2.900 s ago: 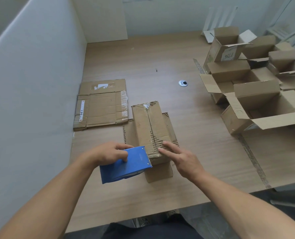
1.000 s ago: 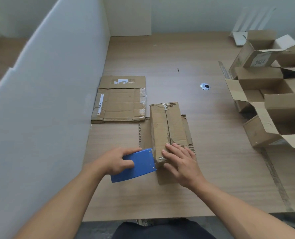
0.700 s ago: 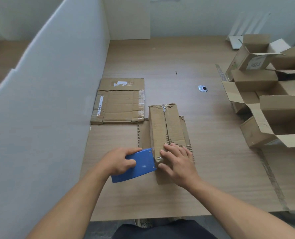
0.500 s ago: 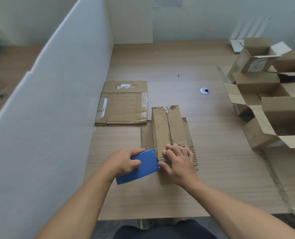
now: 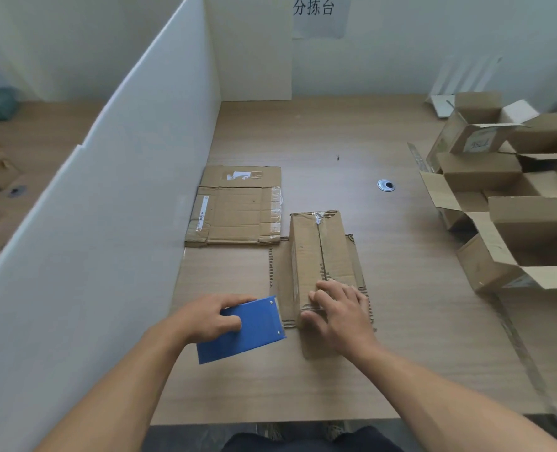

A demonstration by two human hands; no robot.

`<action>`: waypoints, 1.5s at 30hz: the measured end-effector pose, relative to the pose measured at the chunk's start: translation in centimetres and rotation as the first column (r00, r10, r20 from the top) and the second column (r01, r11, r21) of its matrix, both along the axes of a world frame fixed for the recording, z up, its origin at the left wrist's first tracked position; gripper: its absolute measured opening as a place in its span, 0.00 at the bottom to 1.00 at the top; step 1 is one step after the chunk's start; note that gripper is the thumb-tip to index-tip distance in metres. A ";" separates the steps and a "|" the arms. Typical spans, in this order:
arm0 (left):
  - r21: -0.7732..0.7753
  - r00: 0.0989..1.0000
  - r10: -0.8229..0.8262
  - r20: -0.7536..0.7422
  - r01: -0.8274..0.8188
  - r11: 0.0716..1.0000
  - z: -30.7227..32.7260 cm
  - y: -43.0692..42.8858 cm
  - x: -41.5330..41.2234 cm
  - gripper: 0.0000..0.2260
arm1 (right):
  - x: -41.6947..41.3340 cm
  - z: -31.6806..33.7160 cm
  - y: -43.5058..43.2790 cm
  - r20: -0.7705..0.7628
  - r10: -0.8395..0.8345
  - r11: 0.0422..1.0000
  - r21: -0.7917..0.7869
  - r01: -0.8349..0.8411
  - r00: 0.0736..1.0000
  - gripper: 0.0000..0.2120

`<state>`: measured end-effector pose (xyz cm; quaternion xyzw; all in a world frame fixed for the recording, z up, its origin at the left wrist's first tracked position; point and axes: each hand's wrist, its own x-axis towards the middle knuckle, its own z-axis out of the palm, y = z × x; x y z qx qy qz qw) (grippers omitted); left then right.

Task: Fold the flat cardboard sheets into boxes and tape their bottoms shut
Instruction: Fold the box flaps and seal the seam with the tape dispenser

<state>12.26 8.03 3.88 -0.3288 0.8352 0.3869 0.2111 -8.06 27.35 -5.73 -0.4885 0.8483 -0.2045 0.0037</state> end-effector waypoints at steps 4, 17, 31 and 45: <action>-0.068 1.000 0.013 0.010 -0.012 0.998 0.1 0.1 -1.0 0.28 | -0.4 0.7 -0.3 0.011 0.041 0.998 0.052 -0.042 0.999 0.17; -0.358 0.995 -0.049 0.082 0.076 0.931 -0.3 2.9 -6.1 0.25 | -0.7 0.7 -0.3 -0.150 0.110 0.993 0.068 -0.101 0.983 0.22; -0.441 0.991 0.007 0.132 0.053 0.896 -2.0 4.9 -6.0 0.16 | -0.7 1.5 -1.2 -0.239 0.125 0.979 0.188 -0.080 0.963 0.18; -0.393 0.989 0.126 -0.082 -0.148 0.907 -2.1 3.7 -4.7 0.26 | -1.4 2.0 -0.9 -0.283 0.383 0.914 0.254 -0.316 0.880 0.26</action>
